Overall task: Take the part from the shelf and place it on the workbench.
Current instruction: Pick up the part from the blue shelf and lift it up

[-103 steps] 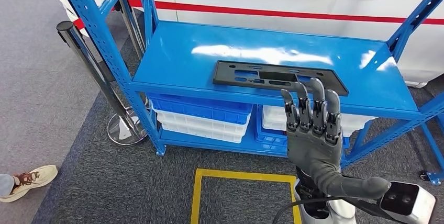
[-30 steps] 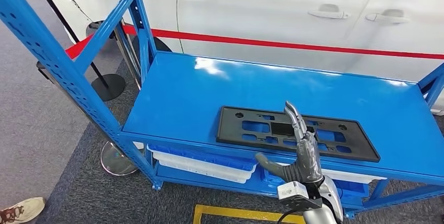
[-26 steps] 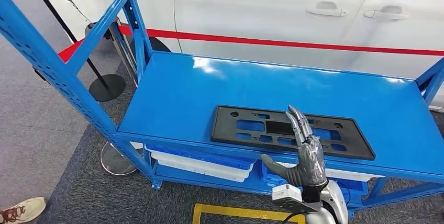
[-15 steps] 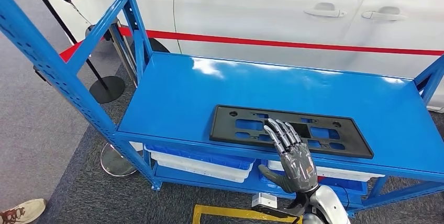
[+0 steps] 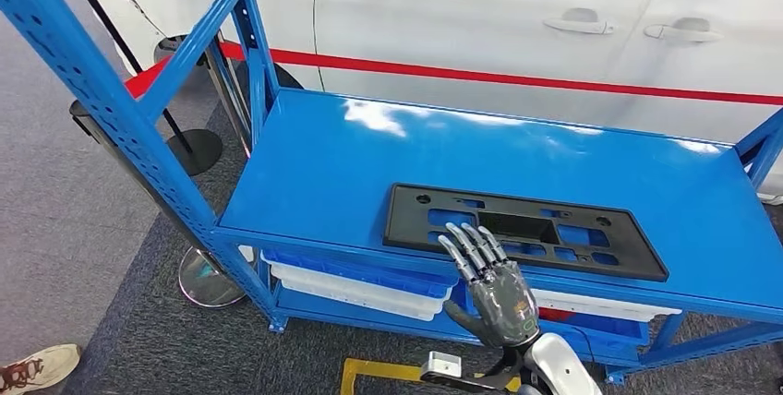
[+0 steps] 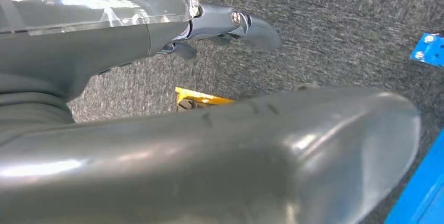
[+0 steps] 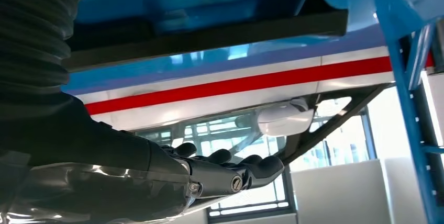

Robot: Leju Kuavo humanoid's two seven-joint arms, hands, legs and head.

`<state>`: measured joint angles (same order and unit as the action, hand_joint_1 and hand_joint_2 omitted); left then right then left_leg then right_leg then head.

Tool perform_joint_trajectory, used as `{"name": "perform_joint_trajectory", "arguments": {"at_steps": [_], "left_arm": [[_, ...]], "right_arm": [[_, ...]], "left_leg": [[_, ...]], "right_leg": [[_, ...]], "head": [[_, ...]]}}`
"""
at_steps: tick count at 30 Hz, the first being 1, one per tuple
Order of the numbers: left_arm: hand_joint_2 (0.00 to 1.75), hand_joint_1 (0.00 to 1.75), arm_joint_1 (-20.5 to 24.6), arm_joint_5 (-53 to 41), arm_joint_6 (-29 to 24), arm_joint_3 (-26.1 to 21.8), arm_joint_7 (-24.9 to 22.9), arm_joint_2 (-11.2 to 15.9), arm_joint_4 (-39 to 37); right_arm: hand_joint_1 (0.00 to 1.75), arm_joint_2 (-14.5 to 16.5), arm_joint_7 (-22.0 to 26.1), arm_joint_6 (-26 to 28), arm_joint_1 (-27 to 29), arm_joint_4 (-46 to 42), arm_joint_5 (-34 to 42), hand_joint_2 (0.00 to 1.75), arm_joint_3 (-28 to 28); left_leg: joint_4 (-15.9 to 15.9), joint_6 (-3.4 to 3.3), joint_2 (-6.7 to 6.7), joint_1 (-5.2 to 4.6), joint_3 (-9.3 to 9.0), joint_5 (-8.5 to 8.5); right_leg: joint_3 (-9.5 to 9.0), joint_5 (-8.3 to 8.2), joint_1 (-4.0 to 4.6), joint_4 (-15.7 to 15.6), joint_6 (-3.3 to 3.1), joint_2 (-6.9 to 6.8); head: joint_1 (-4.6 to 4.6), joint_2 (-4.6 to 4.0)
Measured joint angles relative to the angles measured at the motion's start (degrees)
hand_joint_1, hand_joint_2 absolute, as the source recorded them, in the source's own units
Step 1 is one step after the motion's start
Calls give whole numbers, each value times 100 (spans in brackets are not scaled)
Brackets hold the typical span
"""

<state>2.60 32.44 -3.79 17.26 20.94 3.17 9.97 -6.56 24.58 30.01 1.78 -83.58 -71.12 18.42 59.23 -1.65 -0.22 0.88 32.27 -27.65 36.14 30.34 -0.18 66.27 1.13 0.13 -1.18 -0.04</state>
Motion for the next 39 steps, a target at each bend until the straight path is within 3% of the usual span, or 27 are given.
{"name": "perform_joint_trajectory", "arguments": {"at_steps": [2, 4, 6, 9, 11, 12, 14, 16, 21, 23, 25, 26, 27, 28, 30, 31, 32, 34, 36, 38, 39], "left_arm": [[0, 0, 10, -27, 18, 37, 8, -2, 0], [0, 0, 11, -28, 20, 50, 15, -1, 0], [0, 0, 9, -28, 20, 56, 21, 2, 0], [0, 0, 3, -26, 18, 60, 32, 4, 0], [0, 0, -7, -26, 18, 62, 48, 4, 0], [0, 0, -13, -26, 18, 63, 59, 5, 0], [0, 0, -18, -27, 18, 66, 77, 10, 0], [0, 0, -10, -27, 19, 75, 82, 14, 0], [0, 0, -19, -27, 20, 109, 85, 11, -2], [0, 0, -19, -26, 20, 113, 85, 9, -2], [0, 0, -18, -32, 20, 119, 85, 15, -2], [0, 0, -20, -40, 24, 127, 85, 19, -2], [0, 0, -22, -49, 28, 138, 84, 22, -2], [0, 0, -22, -58, 33, 148, 84, 24, -2], [0, 0, -17, -70, 45, 171, 82, 15, -2], [0, 0, -11, -74, 53, 181, 82, 10, -2], [0, 0, -6, -77, 61, 191, 81, 4, -2], [0, 0, -2, -80, 78, 203, 76, 1, -2], [0, 0, -2, -85, 86, 215, 71, 6, -2], [0, 0, 0, -90, 88, 232, 66, 14, -2], [0, 0, 1, -95, 89, 240, 64, 16, -2]], "right_arm": [[0, -4, -220, 90, -164, 228, -267, 175, 331], [0, 0, -333, 171, -256, 361, -279, 175, 490], [0, 35, -412, 307, -372, 481, -243, 175, 612], [0, 161, -479, 471, -646, 729, -235, 175, 788], [0, 245, -517, 493, -803, 923, -342, 175, 928], [0, 287, -548, 489, -880, 1026, -422, 175, 1004], [0, 391, -626, 466, -1058, 1246, -569, 175, 1159], [0, 487, -677, 429, -1250, 1447, -649, 175, 1295], [0, 642, -696, 396, -1559, 1817, -661, 175, 1506], [0, 687, -732, 427, -1696, 1977, -600, 175, 1556], [0, 741, -806, 459, -1837, 2164, -525, 175, 1593], [0, 767, -845, 470, -1888, 2247, -502, 175, 1604], [0, 793, -878, 478, -1934, 2323, -489, 175, 1612], [0, 818, -915, 485, -1984, 2387, -490, 175, 1617], [0, 879, -1011, 488, -2108, 2505, -529, 175, 1622], [0, 912, -1064, 487, -2177, 2569, -555, 175, 1623], [0, 940, -1111, 485, -2242, 2635, -580, 175, 1626], [0, 982, -1194, 489, -2349, 2787, -608, 175, 1629], [0, 1019, -1273, 509, -2436, 2934, -624, 175, 1629], [0, 1067, -1320, 556, -2536, 3091, -636, 175, 1629], [0, 1084, -1340, 584, -2579, 3180, -642, 175, 1629]], "left_leg": [[-11, 60, -2, 3, 7, 10], [-33, 135, 1, 5, 16, 21], [125, 187, 1, -8, 73, -100], [1090, 220, 0, -12, 508, -592], [1533, 246, 1, -10, 731, -684], [1445, 257, 2, -7, 698, -567], [745, 266, 6, 5, 370, -185], [175, 230, 1, 8, 108, 7], [73, 78, -15, -4, 116, 51], [52, 33, -6, 17, 127, 78], [51, 16, -1, 15, 148, 87], [51, 14, -1, 14, 152, 88], [52, 14, -5, 12, 151, 89], [51, 14, -10, 7, 145, 88], [45, 17, -17, -5, 127, 89], [39, 29, -19, -11, 126, 93], [32, 47, -17, -11, 132, 100], [-7, 111, -14, -3, 136, 127], [-23, 173, -7, -7, 125, 106], [304, 209, -6, -15, 258, -118], [643, 223, -6, -12, 408, -295]], "right_leg": [[-351, -348, 51, -764, -108, 1], [-361, -370, 45, -836, -149, -2], [-410, -425, 10, -957, -196, -19], [-426, -457, 8, -1002, -242, -30], [-415, -445, 16, -967, -252, -29], [-411, -433, 15, -941, -251, -28], [-398, -385, 6, -859, -220, -20], [-353, -332, 20, -751, -166, -9], [-269, -272, 26, -637, -56, -8], [-63, 12, 2, -190, 10, -11], [287, 352, -21, 546, 62, -13], [406, 413, -27, 794, 69, -14], [435, 364, -27, 847, 61, -14], [355, 208, -19, 676, 35, -12], [-7, -201, 23, -81, -74, -9], [-163, -328, 47, -421, -132, -10], [-258, -380, 72, -641, -180, -10], [-297, -378, 100, -775, -230, -11], [-366, -443, 61, -927, -259, -19], [-438, -514, 19, -1070, -276, -33], [-447, -522, 27, -1085, -283, -39]], "head": [[6, 0], [11, 0], [7, 0], [2, 0], [2, 0], [2, 0], [3, 0], [4, 0], [9, 0], [21, 0], [29, 0], [28, 0], [28, 0], [29, 0], [27, -1], [26, -1], [30, -1], [42, 0], [47, 0], [41, 0], [39, 0]]}}
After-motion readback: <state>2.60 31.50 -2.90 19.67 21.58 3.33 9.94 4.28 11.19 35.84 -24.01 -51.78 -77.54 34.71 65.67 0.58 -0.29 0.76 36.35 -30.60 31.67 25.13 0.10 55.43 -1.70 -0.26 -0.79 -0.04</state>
